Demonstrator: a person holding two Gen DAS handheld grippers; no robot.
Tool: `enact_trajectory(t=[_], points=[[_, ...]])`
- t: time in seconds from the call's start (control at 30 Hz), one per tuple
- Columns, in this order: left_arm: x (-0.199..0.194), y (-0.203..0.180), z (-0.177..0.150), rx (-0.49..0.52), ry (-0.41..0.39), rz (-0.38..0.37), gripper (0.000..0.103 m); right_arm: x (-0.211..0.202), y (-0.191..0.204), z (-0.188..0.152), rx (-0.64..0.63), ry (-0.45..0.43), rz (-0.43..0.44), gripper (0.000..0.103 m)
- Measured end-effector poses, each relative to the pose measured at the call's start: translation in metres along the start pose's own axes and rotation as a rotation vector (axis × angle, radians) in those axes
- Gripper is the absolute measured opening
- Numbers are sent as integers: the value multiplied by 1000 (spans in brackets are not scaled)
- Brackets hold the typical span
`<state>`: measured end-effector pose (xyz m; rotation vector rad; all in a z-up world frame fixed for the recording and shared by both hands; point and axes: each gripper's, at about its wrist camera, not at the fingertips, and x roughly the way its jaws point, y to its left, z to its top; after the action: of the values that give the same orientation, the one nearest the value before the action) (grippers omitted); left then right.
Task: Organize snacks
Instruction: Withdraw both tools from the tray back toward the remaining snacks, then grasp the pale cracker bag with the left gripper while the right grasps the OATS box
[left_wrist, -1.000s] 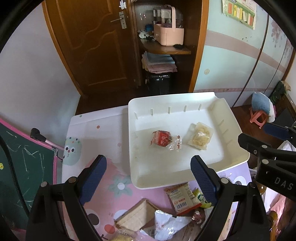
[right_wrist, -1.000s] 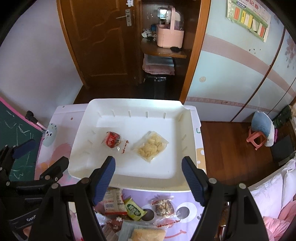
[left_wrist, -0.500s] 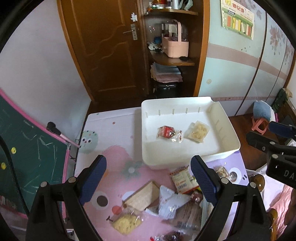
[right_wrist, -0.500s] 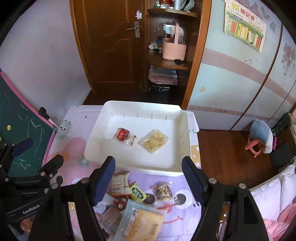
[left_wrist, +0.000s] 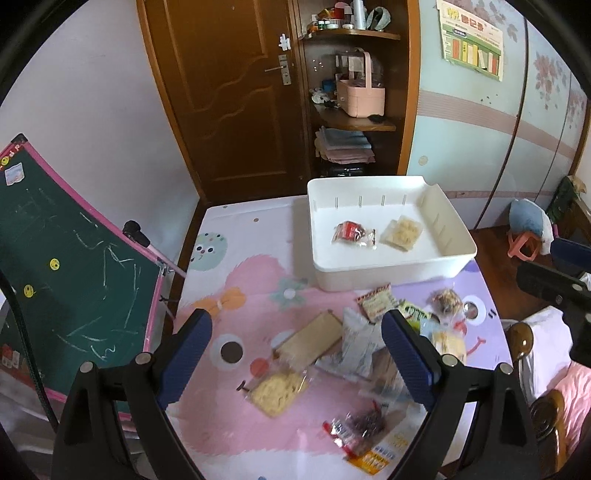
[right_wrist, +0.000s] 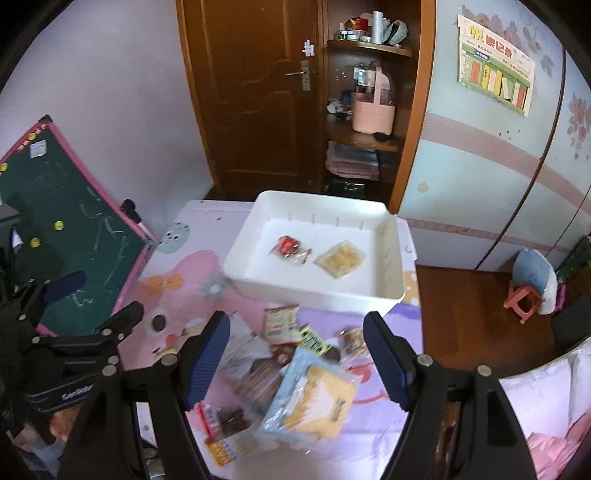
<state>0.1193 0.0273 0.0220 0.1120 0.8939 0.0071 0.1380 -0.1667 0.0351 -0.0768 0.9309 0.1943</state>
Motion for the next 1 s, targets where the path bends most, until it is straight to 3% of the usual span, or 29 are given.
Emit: enact_trajectory(t=[0.3, 0.57, 0.83, 1.0], points=[[-7, 23, -36, 31, 16, -68, 94, -8, 27, -51, 12, 81, 14, 75], [46, 60, -67, 66, 96, -102, 94, 20, 53, -94, 24, 172, -55, 75], [114, 79, -104, 85, 217, -134, 94, 64, 48, -144, 234, 329, -9, 75], [147, 79, -122, 136, 286, -162, 94, 86, 49, -169, 347, 377, -12, 75]])
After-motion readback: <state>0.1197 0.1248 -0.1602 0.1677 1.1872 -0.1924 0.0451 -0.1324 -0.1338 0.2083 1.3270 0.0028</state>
